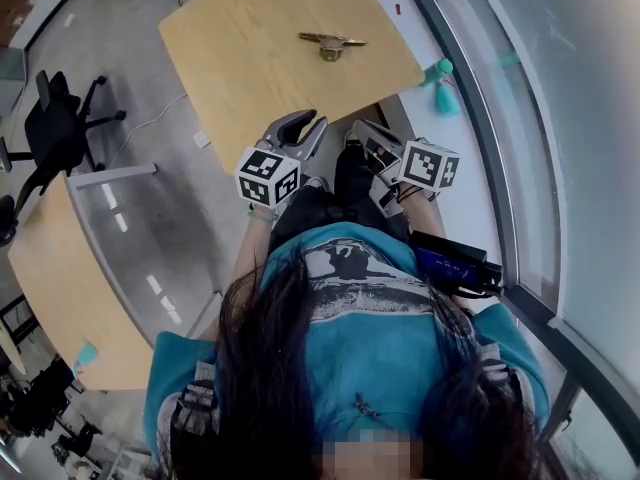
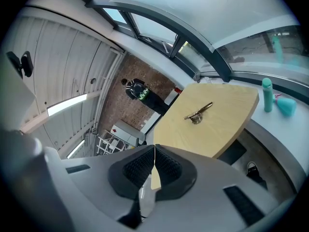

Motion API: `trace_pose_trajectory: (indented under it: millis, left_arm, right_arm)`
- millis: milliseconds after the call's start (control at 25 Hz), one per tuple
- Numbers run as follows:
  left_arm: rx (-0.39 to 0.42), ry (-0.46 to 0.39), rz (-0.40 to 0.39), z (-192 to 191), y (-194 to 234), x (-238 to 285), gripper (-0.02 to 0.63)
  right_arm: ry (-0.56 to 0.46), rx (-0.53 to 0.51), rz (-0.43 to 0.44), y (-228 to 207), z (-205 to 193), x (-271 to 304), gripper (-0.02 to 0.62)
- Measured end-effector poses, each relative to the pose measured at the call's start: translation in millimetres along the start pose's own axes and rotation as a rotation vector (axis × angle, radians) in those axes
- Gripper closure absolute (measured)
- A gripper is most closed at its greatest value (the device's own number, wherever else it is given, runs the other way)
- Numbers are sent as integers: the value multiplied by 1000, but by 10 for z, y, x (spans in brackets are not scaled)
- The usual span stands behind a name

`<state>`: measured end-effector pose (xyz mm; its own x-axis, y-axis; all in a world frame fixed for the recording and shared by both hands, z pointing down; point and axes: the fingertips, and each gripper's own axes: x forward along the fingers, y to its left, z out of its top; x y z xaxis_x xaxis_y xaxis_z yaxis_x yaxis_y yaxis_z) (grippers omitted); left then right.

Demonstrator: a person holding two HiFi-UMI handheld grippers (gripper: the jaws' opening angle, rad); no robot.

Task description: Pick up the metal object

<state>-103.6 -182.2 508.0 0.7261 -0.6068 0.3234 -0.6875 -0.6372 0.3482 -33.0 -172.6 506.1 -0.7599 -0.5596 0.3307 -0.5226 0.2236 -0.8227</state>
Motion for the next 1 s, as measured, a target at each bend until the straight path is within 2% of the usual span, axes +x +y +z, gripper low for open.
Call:
trace_pose_trajectory:
  millis: [120, 240, 360, 480, 760, 1000]
  left_arm:
    - [-11, 40, 27, 26, 192, 275, 506]
    - [-55, 87, 59, 26, 426, 602, 497]
    - [-98, 182, 101, -93, 676, 915, 489]
    - [-152, 245, 107, -172, 852, 1200, 489]
    - [-328, 292, 103, -145, 1203, 1725, 436]
    - [-444, 381, 124, -301, 1423, 1984, 417]
  right_arm:
    - [6, 12, 5, -145, 265, 81, 583]
    - [35, 1, 17, -298, 526, 198, 583]
    - [77, -44, 2, -423, 735, 301, 581]
    - [115, -75, 1, -495, 905, 391, 583]
    - [190, -76, 31, -679, 1053, 536, 583]
    - [216, -61, 36, -885, 1146, 529, 581]
